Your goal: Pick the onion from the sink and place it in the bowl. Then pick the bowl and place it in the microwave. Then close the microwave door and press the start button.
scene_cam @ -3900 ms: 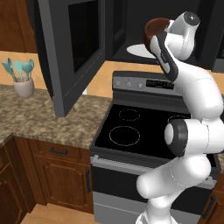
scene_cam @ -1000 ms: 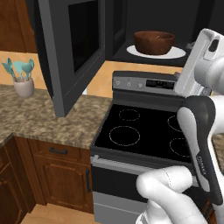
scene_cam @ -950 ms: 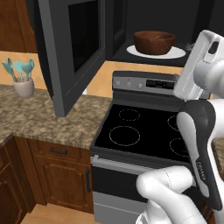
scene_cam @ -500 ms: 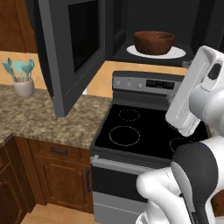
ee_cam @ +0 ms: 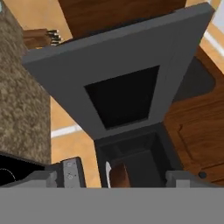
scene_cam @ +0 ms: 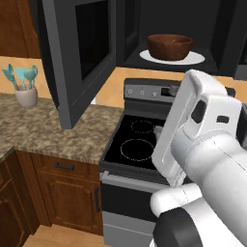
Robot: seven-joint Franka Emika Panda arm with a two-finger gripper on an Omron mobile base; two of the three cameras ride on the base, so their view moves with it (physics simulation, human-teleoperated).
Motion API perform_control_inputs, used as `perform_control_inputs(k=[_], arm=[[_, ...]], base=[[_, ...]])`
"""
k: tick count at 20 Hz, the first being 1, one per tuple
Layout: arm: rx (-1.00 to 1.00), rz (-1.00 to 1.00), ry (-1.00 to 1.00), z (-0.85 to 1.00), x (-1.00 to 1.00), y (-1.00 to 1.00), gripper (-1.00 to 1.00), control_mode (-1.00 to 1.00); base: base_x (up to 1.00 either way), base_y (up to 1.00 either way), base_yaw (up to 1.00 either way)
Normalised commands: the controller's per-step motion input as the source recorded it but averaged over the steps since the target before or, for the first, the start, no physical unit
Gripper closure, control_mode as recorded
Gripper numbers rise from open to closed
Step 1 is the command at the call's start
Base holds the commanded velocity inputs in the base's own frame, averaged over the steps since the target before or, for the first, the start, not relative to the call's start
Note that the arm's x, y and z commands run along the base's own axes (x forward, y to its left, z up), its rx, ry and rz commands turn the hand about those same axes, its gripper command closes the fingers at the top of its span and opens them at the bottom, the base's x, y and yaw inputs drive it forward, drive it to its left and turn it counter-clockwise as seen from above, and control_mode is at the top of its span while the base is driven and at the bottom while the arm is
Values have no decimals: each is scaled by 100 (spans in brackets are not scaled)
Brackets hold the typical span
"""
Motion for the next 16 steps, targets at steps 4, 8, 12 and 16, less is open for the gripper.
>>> perform_control_inputs(k=[4, 8, 12, 16], arm=[[0, -10, -7, -31, 4, 84, -100, -100], [-2, -8, -4, -46, 31, 81, -100, -100], [0, -16, -1, -19, 16, 95, -100, -100], [-1, -18, -1, -28, 24, 92, -100, -100]], base=[[0, 0, 0], [0, 0, 0], [0, 0, 0], [0, 0, 0]])
